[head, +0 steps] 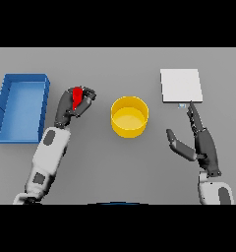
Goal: Pick up the red beaker and tilt it to pour out 1 green nut into yellow bowl. Pick up the yellow bowl and place it on the metallic measuring scale.
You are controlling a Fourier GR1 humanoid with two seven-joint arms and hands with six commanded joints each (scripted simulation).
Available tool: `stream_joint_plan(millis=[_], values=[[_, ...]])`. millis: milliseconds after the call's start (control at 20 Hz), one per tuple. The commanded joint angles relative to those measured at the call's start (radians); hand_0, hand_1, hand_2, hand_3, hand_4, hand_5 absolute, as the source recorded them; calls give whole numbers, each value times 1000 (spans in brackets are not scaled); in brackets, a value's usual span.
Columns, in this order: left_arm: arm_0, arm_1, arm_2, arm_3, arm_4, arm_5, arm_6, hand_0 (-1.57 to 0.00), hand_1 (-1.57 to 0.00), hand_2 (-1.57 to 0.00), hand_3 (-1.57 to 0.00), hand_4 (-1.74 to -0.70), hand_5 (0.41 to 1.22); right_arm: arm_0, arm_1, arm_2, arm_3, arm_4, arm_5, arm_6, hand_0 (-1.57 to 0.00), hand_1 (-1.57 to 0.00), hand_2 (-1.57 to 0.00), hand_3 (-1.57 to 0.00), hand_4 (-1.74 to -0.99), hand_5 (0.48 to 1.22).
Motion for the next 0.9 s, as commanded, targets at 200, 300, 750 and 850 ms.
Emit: stream_joint_plan(millis=[200, 300, 750, 850], values=[[23, -7, -5, -45, 21, -29, -13, -1434, -1439, -1449, -1400, -1582, 1171, -14, 13, -3, 14, -14, 1, 6, 1, 1, 1, 1, -1251, 641], [15, -5, 23, -72, 82, -69, -17, -1483, -1486, -1493, -1462, -1639, 1157, 2, 0, -1, 10, -4, 5, -15, 1, 1, 1, 1, -1248, 645], [-9, 42, -23, -206, 82, -130, 67, -1556, -1557, -1558, -1553, -1724, 1132, -2, 0, 9, 10, 32, -14, -34, 1, 1, 1, 1, -1219, 656], [-11, 51, -39, -215, 60, -132, 78, -1556, -1557, -1558, -1553, -1724, 1135, 6, -9, 9, -1, 42, -17, -54, 1, 1, 1, 1, -1219, 660]])
